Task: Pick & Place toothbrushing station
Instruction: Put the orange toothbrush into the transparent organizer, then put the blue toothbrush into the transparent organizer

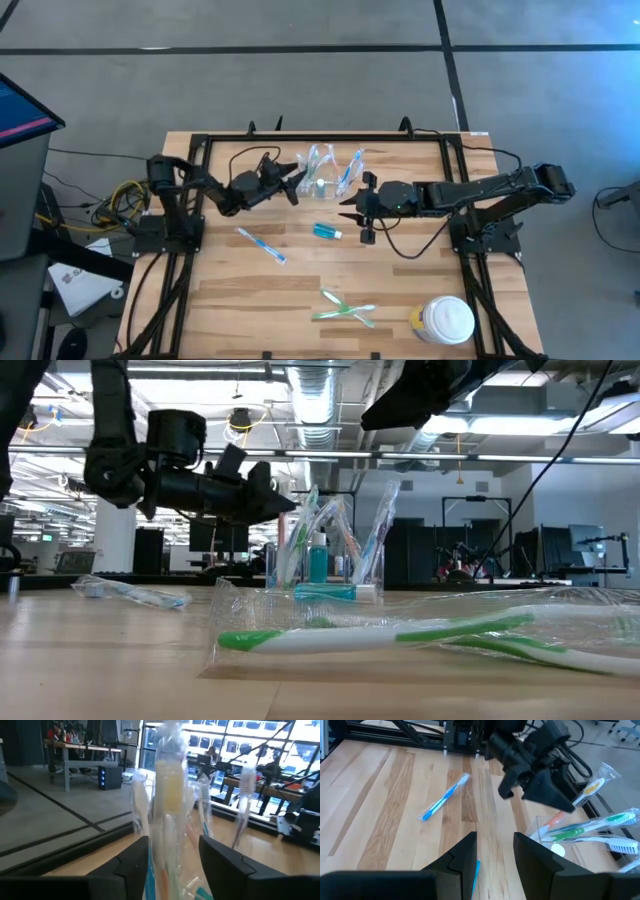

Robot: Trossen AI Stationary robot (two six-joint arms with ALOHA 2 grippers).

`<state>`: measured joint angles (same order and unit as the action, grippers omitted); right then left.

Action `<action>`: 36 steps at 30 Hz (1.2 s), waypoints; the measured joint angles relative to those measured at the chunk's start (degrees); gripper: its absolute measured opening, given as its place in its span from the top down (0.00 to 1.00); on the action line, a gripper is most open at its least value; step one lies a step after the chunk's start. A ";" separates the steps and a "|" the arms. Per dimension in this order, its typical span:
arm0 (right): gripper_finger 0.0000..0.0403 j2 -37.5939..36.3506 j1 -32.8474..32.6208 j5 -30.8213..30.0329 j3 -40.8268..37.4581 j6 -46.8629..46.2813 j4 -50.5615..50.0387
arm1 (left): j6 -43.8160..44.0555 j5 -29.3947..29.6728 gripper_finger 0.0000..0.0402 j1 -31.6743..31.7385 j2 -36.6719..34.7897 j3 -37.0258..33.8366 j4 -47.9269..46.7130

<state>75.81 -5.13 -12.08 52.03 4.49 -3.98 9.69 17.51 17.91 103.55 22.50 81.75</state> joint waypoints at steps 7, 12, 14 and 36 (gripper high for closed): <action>0.71 0.00 0.00 0.00 0.00 -0.01 0.10 | -0.02 0.00 0.57 -1.59 -7.55 -5.32 0.10; 0.71 0.00 0.00 0.00 0.00 -0.02 0.11 | -0.02 -0.99 0.57 -2.96 -11.78 -8.04 -0.30; 0.71 0.00 0.00 0.00 0.00 -0.01 0.12 | 0.00 -3.10 0.57 -3.36 -12.90 -9.04 -0.82; 0.71 0.00 -0.04 0.02 0.00 -0.02 -0.10 | 1.38 -20.67 0.63 -10.25 -17.38 -10.40 -23.15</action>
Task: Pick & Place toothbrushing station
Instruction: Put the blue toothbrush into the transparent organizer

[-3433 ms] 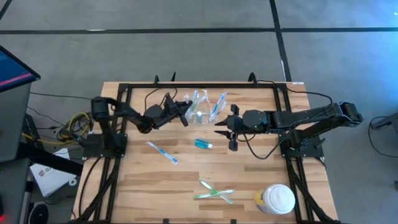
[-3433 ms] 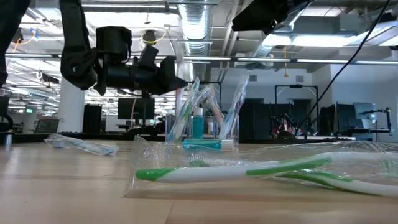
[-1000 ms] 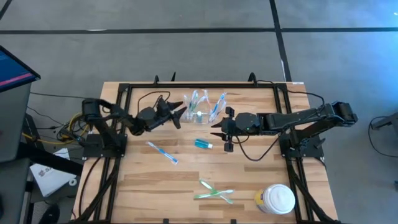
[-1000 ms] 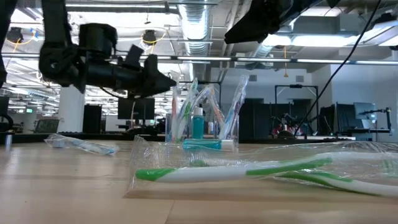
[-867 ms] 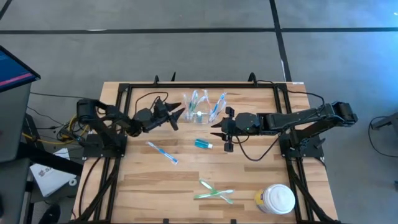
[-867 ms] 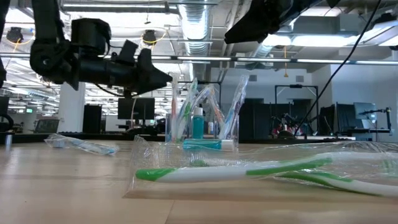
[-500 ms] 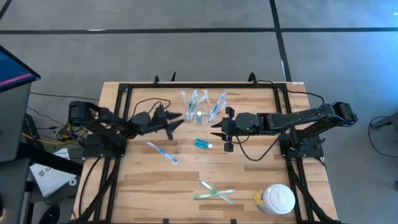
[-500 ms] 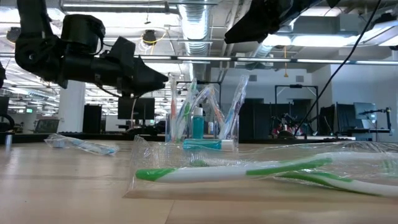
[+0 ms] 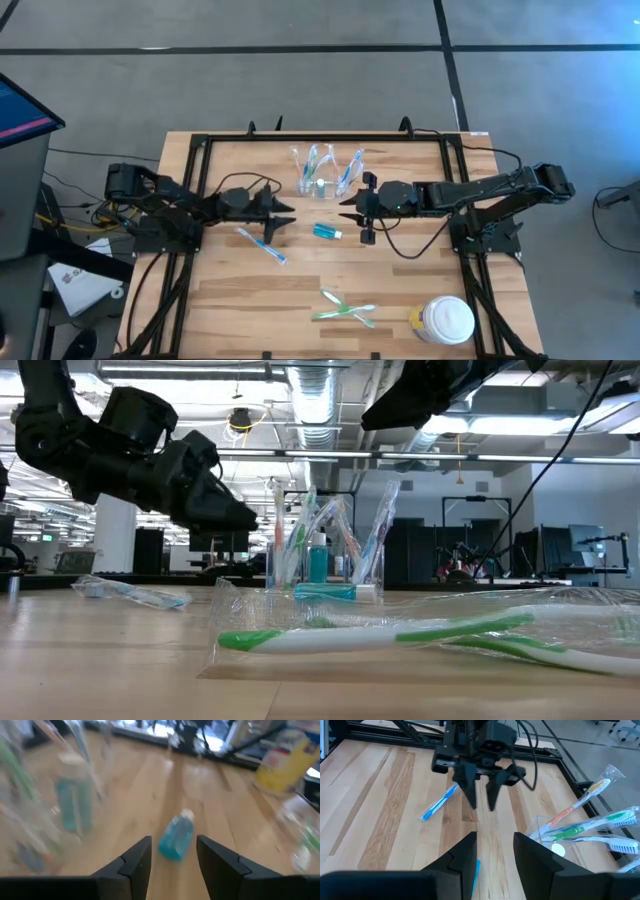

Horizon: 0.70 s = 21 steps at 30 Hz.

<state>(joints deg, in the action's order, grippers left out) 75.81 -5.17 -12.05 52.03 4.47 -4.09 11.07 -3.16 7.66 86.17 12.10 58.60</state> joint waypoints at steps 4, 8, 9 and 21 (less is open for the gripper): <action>0.71 0.00 0.00 0.00 0.00 0.00 -0.06 | 1.69 -1.79 0.64 -0.02 0.00 0.00 -4.96; 0.71 0.00 0.00 0.00 0.00 0.00 -0.08 | 2.57 -2.40 0.64 -0.02 0.00 0.00 -9.85; 0.71 0.00 0.00 0.00 0.00 -0.01 -0.08 | 2.88 -3.24 0.64 -0.02 0.00 0.00 -10.32; 0.71 0.00 0.00 0.02 0.00 -1.05 -0.21 | 4.59 -9.97 0.64 -0.28 0.00 0.02 -14.41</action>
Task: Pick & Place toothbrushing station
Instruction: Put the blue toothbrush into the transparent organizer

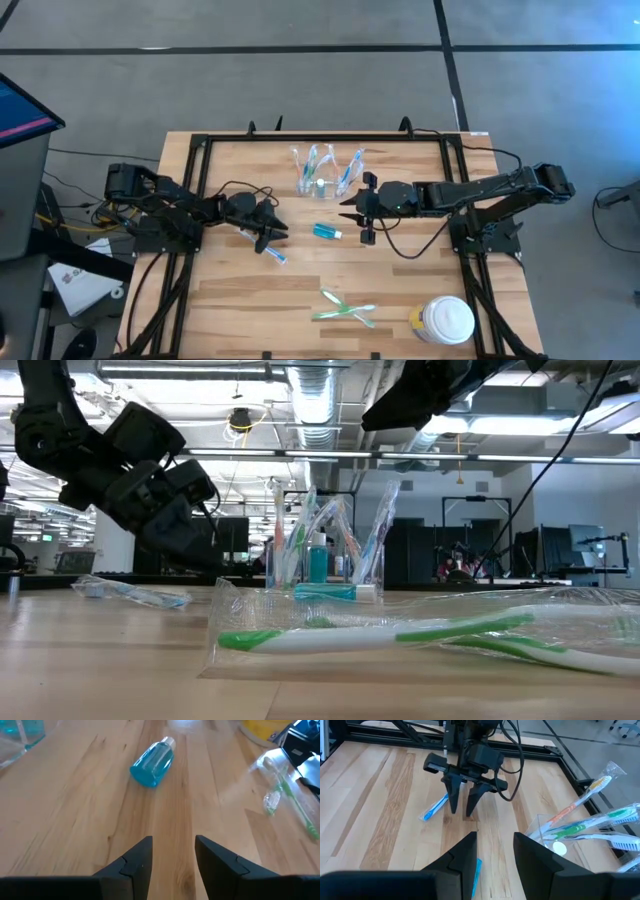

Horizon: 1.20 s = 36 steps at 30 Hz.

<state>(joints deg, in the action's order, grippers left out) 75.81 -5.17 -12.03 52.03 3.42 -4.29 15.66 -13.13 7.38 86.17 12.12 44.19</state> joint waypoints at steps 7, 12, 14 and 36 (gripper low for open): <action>0.71 0.00 0.04 0.00 0.00 0.01 0.00 | -0.11 -0.40 0.64 0.00 -6.36 0.07 -8.53; 0.71 0.00 0.04 -0.02 0.00 0.00 0.00 | -0.13 -0.25 0.64 -0.91 -15.23 0.08 -18.90; 0.71 0.00 0.04 0.00 0.00 0.00 0.02 | -0.13 -0.15 0.64 -1.48 -18.74 0.09 -23.14; 0.71 0.00 0.04 -0.01 0.00 0.00 0.04 | -0.48 10.01 0.64 -10.58 -30.10 12.87 -70.96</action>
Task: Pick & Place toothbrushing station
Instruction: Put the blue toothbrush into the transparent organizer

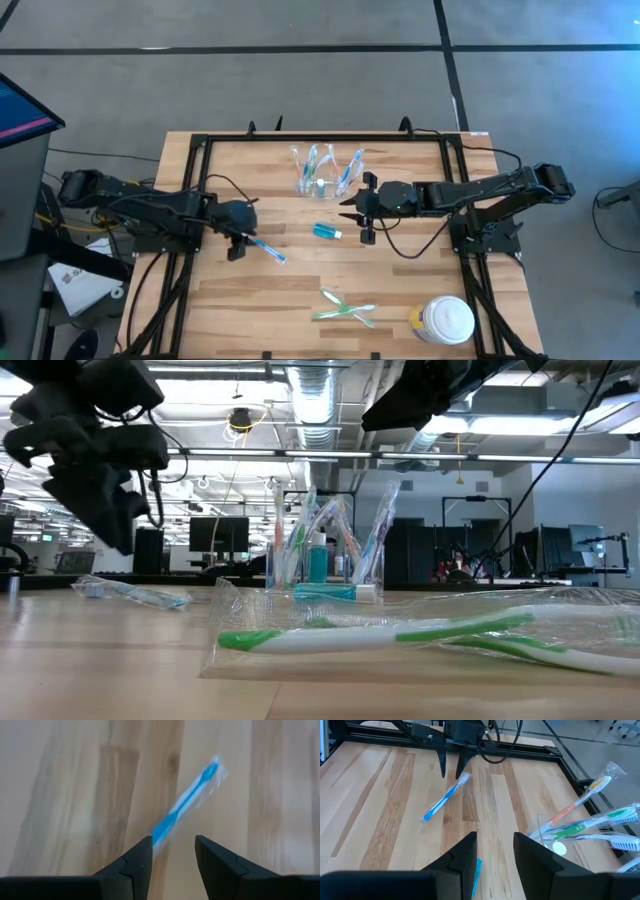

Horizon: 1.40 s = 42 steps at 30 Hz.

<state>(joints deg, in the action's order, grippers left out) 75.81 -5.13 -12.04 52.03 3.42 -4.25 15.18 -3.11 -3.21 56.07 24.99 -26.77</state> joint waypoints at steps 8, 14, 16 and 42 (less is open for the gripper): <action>0.71 0.00 0.00 0.01 0.00 -0.02 0.02 | -3.77 4.36 0.64 -3.22 1.53 0.07 -2.87; 0.71 0.00 0.00 -0.01 -0.02 -0.02 0.00 | -4.26 5.46 0.64 -3.60 6.44 0.05 -2.75; 0.71 0.00 0.00 -0.01 -0.02 -0.02 0.01 | -4.47 5.98 0.64 -3.60 8.27 0.05 -2.69; 0.71 0.44 -0.07 0.01 -0.04 -0.46 -0.04 | -11.95 8.99 0.64 -3.58 9.27 2.14 -2.44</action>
<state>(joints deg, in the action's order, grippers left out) 76.25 -5.19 -12.03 51.99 2.96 -4.29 3.23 5.87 -6.79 65.34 27.14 -29.21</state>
